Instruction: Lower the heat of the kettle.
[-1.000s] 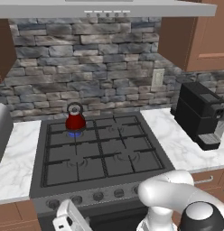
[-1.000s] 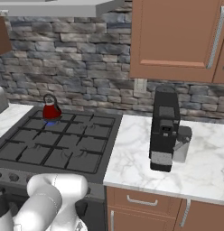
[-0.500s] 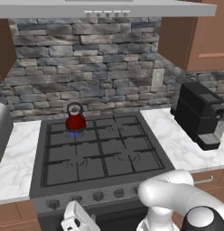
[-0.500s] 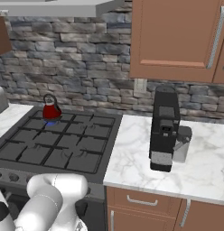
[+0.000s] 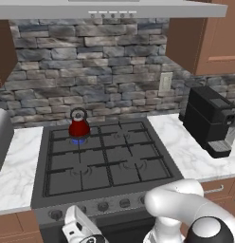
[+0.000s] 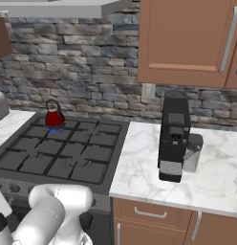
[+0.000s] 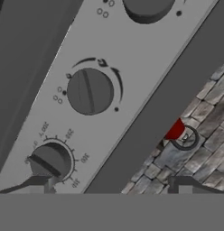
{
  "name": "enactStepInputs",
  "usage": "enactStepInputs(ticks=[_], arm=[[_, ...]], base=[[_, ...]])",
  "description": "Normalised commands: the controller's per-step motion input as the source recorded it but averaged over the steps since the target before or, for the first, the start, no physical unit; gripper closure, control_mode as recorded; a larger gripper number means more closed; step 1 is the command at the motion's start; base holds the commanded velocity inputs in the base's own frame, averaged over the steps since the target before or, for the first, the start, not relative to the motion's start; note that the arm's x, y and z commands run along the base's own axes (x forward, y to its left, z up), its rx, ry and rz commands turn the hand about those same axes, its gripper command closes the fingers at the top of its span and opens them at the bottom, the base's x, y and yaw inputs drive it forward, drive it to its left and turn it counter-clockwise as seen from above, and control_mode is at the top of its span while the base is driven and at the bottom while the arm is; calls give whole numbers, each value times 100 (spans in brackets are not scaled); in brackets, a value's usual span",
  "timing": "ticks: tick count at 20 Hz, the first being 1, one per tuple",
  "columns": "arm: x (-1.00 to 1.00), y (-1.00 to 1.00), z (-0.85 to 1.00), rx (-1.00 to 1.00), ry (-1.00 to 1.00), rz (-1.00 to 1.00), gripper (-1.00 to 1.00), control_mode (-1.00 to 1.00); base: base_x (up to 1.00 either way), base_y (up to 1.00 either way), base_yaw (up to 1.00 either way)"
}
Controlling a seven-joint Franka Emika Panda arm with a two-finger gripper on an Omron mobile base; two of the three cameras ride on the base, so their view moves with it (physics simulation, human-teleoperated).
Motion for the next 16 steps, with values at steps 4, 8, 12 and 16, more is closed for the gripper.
enactStepInputs(ticks=[4,8,12,16], arm=[[13,13,-9,-1,0,9,-100,-100],[7,12,-18,-1,-1,8,-100,-100],[0,0,-22,0,-8,6,-100,-100],[0,0,-7,0,-12,6,-100,-100]], base=[[0,0,0],[0,0,0],[0,0,0],[0,0,0]])
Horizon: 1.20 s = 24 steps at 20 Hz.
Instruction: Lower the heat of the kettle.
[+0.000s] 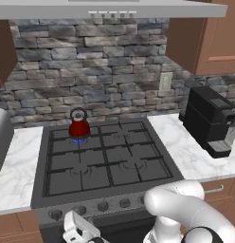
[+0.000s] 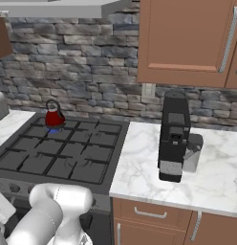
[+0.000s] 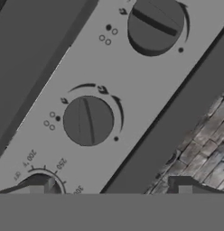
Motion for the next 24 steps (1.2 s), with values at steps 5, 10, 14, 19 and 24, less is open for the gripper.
enactStepInputs(ticks=[5,10,14,19,24], arm=[[0,0,0,0,-15,4,-100,-100],[0,-1,0,0,-14,1,-100,-100],[0,-3,0,0,-8,1,-100,-100],[0,0,0,0,-5,2,-100,-100],[6,0,0,1,-1,2,-100,-100]], base=[[0,0,0],[0,0,0],[0,0,0],[0,0,0],[0,0,0]])
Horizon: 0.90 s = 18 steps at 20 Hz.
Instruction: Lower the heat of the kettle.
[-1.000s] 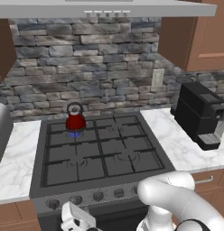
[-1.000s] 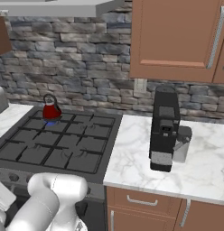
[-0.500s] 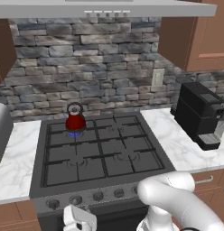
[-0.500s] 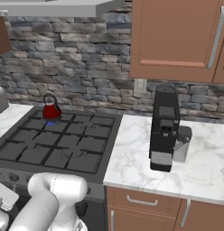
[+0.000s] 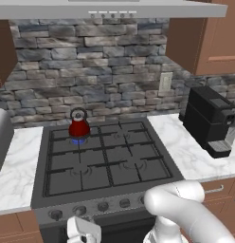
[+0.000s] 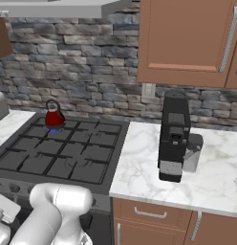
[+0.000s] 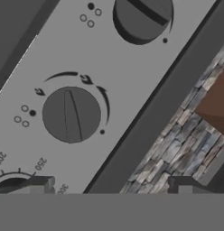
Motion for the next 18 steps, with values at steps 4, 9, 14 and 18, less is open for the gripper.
enactStepInputs(ticks=[4,9,14,18], arm=[[10,0,0,3,0,1,-100,-100],[12,-1,0,4,1,5,-100,-100],[14,0,-1,3,1,6,-100,-100],[20,0,-6,2,1,5,-100,-100]], base=[[0,0,0],[0,0,0],[0,0,0],[0,0,0]])
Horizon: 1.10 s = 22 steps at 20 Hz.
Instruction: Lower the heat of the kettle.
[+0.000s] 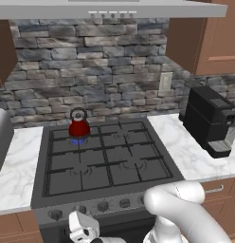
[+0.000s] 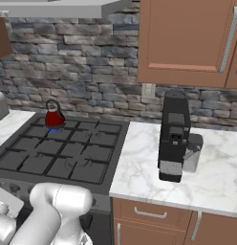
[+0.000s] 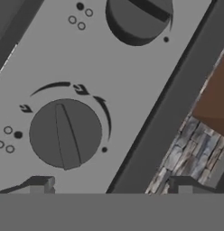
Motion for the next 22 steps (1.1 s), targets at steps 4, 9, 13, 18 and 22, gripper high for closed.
enactStepInputs(ticks=[4,9,13,18,22], arm=[[14,0,-15,1,1,5,-100,-100],[8,0,-24,0,2,5,-100,-100],[0,0,-20,0,3,5,-100,-100],[1,4,-7,0,1,4,-100,-100],[4,7,0,0,0,2,-100,-100]], base=[[0,0,0],[0,0,0],[0,0,0],[0,0,0],[0,0,0]])
